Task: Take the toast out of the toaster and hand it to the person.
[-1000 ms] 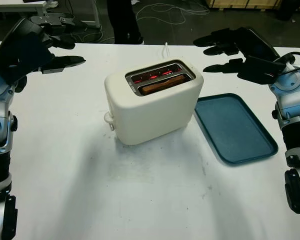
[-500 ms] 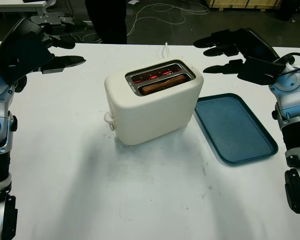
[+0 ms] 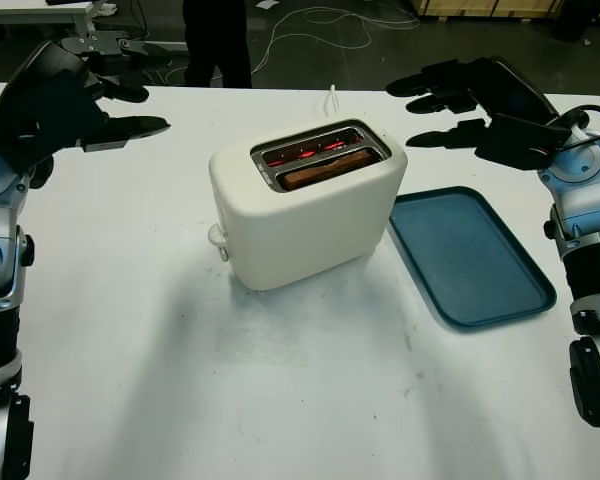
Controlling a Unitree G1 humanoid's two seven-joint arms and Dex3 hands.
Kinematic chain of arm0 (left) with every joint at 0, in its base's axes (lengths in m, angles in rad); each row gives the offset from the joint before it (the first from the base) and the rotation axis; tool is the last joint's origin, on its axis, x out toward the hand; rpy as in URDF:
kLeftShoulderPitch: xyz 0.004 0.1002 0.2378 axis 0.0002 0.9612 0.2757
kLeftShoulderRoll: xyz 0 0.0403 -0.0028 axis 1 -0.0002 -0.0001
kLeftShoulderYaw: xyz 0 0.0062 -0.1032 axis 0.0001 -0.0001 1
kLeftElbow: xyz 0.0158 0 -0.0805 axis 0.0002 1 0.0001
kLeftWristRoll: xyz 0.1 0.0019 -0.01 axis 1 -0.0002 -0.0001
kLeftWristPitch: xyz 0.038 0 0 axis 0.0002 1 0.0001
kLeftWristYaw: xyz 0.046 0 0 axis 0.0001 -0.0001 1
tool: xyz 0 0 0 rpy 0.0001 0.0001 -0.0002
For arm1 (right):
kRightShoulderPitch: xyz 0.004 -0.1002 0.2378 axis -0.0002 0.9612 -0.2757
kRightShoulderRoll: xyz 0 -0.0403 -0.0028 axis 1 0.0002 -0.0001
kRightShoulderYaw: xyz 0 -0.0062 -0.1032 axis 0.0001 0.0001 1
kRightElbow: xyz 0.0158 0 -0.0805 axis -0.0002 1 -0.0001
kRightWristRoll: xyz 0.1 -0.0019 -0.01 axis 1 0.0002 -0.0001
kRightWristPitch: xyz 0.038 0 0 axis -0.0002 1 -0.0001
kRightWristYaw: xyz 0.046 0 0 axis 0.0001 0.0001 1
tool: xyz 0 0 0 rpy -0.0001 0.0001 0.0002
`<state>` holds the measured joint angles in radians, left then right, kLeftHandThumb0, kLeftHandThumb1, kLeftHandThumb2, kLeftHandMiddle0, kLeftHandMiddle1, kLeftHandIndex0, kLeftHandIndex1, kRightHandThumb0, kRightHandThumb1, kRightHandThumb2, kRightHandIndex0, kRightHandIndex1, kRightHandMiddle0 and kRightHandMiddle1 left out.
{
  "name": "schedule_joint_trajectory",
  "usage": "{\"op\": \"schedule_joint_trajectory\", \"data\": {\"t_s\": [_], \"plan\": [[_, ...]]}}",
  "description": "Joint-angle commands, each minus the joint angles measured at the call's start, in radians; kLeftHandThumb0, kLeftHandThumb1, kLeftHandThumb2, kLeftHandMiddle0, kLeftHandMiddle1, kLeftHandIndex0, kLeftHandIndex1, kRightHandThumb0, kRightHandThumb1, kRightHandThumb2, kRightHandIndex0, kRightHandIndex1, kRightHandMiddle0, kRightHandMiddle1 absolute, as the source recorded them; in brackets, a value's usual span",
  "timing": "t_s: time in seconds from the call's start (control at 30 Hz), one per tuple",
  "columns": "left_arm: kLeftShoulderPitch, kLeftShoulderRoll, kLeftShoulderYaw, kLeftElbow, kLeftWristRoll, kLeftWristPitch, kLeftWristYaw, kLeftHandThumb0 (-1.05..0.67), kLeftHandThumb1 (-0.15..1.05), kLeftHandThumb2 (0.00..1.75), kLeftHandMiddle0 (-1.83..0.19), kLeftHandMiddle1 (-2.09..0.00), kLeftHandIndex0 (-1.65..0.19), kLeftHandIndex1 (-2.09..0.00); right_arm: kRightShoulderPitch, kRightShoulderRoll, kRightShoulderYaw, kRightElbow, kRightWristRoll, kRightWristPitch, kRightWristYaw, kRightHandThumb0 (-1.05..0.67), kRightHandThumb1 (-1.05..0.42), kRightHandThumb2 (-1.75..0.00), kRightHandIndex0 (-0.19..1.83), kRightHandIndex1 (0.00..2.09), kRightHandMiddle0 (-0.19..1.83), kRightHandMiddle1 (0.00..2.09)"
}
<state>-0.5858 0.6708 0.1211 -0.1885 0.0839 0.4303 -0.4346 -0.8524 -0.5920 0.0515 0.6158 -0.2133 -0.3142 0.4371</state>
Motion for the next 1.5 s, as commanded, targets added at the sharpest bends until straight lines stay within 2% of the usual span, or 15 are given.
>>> {"op": "schedule_joint_trajectory", "data": {"t_s": [0.0,0.83,1.47], "plan": [[0.009,0.007,0.004,-0.013,0.002,0.006,0.005,-0.23,0.88,0.01,-0.22,-0.92,-0.48,-0.31,-0.009,-0.007,-0.003,0.004,0.007,0.000,0.001,-0.22,-0.79,0.00,0.82,0.01,0.75,0.00],[-0.004,0.013,-0.006,-0.002,0.000,-0.015,-0.007,-0.31,0.85,0.00,-0.23,-0.93,-0.48,-0.32,-0.021,-0.003,0.004,0.026,0.002,-0.024,0.000,-0.23,-0.78,0.00,0.83,0.01,0.77,0.01],[0.002,0.005,0.005,-0.015,-0.013,0.003,-0.007,-0.27,0.85,0.01,-0.21,-0.93,-0.46,-0.34,-0.022,-0.005,0.008,0.027,-0.005,-0.023,0.001,-0.24,-0.78,0.00,0.83,0.01,0.77,0.00]]}}
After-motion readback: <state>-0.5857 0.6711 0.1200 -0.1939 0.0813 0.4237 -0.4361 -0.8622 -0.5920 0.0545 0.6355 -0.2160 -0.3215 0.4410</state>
